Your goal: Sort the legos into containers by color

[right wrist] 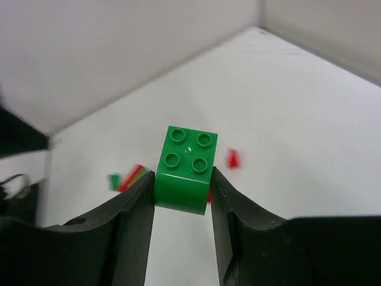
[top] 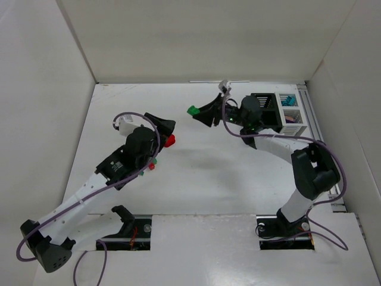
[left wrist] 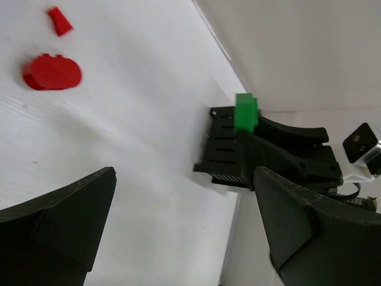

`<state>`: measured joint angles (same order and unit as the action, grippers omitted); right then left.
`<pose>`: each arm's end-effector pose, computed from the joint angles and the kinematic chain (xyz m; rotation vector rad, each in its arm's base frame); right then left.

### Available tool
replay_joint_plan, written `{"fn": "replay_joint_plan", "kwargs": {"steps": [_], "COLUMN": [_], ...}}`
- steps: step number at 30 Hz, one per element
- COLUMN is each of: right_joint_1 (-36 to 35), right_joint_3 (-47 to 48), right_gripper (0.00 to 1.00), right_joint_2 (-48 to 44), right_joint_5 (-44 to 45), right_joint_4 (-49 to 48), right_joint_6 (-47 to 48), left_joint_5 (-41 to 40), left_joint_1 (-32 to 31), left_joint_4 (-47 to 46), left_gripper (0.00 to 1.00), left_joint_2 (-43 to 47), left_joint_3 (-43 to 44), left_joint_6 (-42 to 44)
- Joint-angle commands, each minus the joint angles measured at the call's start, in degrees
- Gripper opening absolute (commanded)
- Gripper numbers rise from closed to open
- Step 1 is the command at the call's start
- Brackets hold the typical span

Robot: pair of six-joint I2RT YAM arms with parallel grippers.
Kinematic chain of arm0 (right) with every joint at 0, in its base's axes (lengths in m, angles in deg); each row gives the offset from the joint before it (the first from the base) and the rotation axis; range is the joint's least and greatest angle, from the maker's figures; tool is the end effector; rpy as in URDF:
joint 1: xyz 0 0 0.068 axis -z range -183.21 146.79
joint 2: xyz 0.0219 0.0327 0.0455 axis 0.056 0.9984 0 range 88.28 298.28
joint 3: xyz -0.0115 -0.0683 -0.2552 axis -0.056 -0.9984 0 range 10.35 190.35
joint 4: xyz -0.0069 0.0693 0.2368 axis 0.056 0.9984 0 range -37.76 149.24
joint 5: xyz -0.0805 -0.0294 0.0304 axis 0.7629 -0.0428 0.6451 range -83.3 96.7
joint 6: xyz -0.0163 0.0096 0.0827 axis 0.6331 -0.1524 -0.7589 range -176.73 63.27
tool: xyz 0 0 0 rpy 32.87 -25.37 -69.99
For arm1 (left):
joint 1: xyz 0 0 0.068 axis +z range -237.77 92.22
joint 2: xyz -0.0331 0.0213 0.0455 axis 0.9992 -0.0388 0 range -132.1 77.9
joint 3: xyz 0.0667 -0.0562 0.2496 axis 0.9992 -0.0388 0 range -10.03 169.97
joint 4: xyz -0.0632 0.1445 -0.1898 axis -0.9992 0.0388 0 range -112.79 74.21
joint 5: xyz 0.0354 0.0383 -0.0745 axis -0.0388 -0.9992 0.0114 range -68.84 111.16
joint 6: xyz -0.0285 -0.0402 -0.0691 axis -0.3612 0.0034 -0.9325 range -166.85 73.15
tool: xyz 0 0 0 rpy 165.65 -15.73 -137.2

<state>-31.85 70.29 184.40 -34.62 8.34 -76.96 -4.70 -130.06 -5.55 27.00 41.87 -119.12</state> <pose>0.3245 0.2333 0.2980 -0.7355 1.4097 1.1925 0.1866 -0.1258 0.3361 -0.8134 1.7625 -0.9703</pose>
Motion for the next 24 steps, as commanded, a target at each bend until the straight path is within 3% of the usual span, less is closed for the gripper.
{"fn": "replay_joint_plan", "kwargs": {"steps": [1, 4, 7, 11, 14, 19, 24], "right_joint_1": [9.37, 16.59, 20.63, 23.19, 24.59, 25.13, 25.66], "right_joint_3": [0.09, 6.20, 11.32, 28.15, 34.87, 37.79, 40.08], "right_gripper": [0.00, 0.00, 0.00, 0.00, 0.00, 0.00, 0.00], "right_joint_2": [-3.73, -5.14, -5.68, 2.11, 7.31, 9.44, 10.76], "right_joint_5": [0.62, 6.93, 17.21, 30.23, 31.66, 35.16, 41.14], "right_joint_4": [11.43, 32.59, 47.43, 66.54, 72.27, 73.77, 77.21], "right_joint_6": [9.55, 21.83, 28.29, 37.96, 40.00, 39.48, 39.48], "left_joint_5": [-5.77, -2.62, 3.79, 7.41, 7.93, 13.37, 14.00], "left_joint_1": [1.32, 7.37, 13.95, 17.40, 19.16, 25.66, 27.96], "left_joint_4": [11.31, 19.58, 19.42, 18.10, 18.62, 19.33, 19.33], "left_gripper": [1.00, 1.00, 1.00, 1.00, 0.96, 0.90, 0.88], "left_joint_2": [-1.48, -7.19, -12.64, -17.30, -18.63, -19.15, -19.68], "left_joint_3": [5.74, 7.95, 7.95, 6.73, 5.33, 0.06, -4.96], "left_joint_6": [2.65, 4.32, 10.20, 13.03, 12.51, 12.50, 10.84]}}
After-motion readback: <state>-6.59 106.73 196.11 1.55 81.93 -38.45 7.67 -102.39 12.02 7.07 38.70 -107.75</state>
